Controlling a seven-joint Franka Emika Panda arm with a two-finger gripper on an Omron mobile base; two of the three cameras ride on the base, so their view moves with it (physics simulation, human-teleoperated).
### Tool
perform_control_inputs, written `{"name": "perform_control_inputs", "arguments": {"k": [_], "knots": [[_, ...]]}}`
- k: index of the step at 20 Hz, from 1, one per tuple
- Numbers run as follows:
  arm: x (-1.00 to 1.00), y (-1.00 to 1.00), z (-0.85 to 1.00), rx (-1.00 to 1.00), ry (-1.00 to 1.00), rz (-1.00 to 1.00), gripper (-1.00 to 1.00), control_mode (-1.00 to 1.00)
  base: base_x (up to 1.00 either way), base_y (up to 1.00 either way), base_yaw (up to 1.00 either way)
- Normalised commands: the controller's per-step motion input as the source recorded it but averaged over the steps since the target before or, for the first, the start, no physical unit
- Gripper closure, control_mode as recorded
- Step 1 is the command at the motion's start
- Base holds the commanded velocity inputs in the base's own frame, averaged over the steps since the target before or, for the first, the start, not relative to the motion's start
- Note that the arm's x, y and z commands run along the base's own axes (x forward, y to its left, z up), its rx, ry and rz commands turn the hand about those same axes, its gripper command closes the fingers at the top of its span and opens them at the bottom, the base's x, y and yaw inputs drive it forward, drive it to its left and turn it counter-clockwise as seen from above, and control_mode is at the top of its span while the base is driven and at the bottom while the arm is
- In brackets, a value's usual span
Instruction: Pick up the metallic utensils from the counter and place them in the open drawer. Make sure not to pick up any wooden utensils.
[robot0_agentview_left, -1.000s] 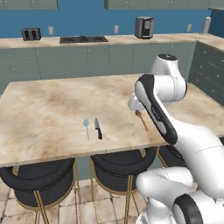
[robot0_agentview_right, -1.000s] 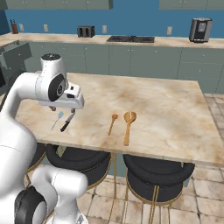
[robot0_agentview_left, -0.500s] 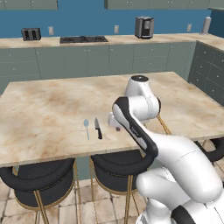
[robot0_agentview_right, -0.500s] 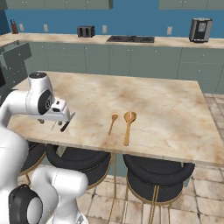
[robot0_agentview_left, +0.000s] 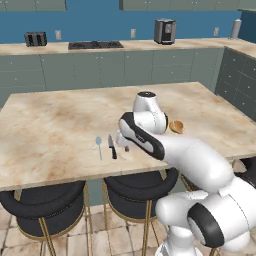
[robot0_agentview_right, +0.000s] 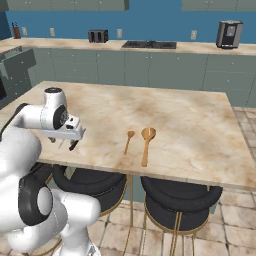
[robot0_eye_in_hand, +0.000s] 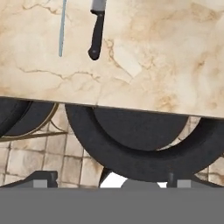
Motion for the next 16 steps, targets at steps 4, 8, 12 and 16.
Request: {"name": "perform_control_inputs", "arguments": {"k": [4, 8, 12, 16], "knots": [[0.85, 0.46, -0.28, -0.03, 0.12, 0.00, -1.00, -1.00, 0.00, 0.00, 0.00], [0.75, 0.36, -0.29, -0.02, 0.04, 0.00, -1.00, -1.00, 0.00, 0.00, 0.00], [0.71, 0.18, -0.36, 0.00, 0.01, 0.00, -1.00, -1.00, 0.00, 0.00, 0.00], [0.62, 0.18, -0.47, 0.00, 0.00, 0.00, -1.00, -1.00, 0.00, 0.00, 0.00]]}}
